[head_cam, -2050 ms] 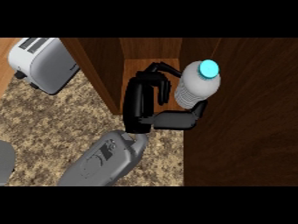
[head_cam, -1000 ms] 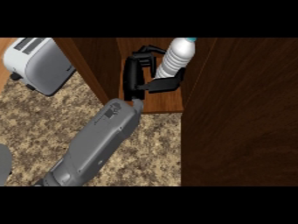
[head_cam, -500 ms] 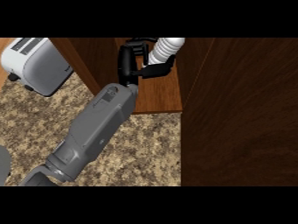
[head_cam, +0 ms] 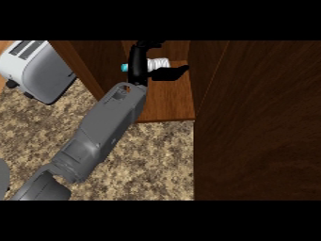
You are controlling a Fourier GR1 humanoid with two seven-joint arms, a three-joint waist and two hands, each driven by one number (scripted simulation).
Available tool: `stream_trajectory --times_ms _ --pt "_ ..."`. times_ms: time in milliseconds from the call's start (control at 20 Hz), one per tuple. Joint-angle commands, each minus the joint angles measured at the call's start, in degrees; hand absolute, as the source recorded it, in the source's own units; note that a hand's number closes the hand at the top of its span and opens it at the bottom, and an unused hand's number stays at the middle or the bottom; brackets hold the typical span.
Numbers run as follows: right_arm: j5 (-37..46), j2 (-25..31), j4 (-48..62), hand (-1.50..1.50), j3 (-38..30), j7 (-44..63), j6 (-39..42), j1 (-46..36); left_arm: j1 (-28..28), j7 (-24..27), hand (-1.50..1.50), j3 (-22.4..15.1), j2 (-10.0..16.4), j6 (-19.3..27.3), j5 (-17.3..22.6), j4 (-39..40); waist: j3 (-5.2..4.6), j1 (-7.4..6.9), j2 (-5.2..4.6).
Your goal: Pick up the bottled water, place it into the cabinet and close the cabinet
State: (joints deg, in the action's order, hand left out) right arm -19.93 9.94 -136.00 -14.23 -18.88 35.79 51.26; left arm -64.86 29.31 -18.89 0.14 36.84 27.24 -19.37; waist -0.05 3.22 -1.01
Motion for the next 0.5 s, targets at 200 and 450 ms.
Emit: stream_trajectory --times_ms 200,450 --pt "-3.9 -1.0 -6.4 -1.5 0.7 2.7 -0.4 1.1 -5.5 -0.7 -1.5 3.0 -0.1 -1.9 0.8 5.5 -0.02 0.55 0.02" --pt "-4.6 0.3 -4.4 -1.5 0.1 4.8 -1.6 -2.0 -4.7 4.1 -1.5 5.3 0.6 -8.4 1.6 3.9 -0.03 -0.96 0.09"
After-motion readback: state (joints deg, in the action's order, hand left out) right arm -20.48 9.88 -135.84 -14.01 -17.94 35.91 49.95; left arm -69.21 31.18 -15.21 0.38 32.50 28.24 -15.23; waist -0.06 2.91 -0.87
